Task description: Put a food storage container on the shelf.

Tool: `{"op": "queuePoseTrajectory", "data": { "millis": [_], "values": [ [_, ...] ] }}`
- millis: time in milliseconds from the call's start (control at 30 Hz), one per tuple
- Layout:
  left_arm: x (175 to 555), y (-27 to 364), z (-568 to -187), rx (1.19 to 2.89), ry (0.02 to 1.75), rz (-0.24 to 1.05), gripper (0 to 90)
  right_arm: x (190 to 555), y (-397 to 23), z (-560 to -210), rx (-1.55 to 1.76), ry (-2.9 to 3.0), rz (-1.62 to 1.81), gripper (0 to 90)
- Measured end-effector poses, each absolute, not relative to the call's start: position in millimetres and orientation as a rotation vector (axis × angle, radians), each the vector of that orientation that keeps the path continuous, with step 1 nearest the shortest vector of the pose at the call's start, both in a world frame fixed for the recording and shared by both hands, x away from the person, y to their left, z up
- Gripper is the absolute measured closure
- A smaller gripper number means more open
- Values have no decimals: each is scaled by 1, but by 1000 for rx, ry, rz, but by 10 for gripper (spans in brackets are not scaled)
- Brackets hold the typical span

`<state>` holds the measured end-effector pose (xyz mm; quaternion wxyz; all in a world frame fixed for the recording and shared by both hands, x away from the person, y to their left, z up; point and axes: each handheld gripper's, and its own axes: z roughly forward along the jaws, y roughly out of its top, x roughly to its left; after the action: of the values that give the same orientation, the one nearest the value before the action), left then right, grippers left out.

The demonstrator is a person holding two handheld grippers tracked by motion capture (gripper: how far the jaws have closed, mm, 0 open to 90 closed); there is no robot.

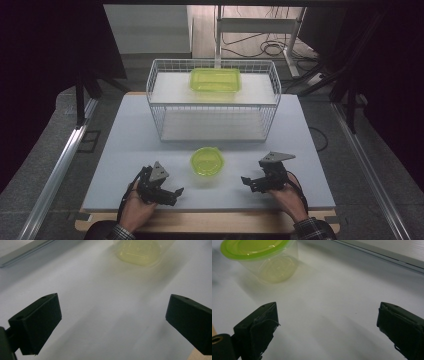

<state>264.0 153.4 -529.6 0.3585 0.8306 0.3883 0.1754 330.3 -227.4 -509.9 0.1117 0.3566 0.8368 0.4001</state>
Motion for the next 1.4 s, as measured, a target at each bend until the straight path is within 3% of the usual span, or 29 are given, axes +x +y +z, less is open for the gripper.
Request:
{"op": "queuePoseTrajectory", "data": {
  "millis": [567,900,1400],
  "values": [
    [260,159,-530,2173,1000,485,5,363,-207,-493,1201,2516,1310,27],
    [259,158,-531,2189,991,495,10,387,-186,-482,1223,2563,1404,248],
    [258,154,-533,2222,968,512,15,413,-163,-495,1324,2694,1505,527]
  ]
}}
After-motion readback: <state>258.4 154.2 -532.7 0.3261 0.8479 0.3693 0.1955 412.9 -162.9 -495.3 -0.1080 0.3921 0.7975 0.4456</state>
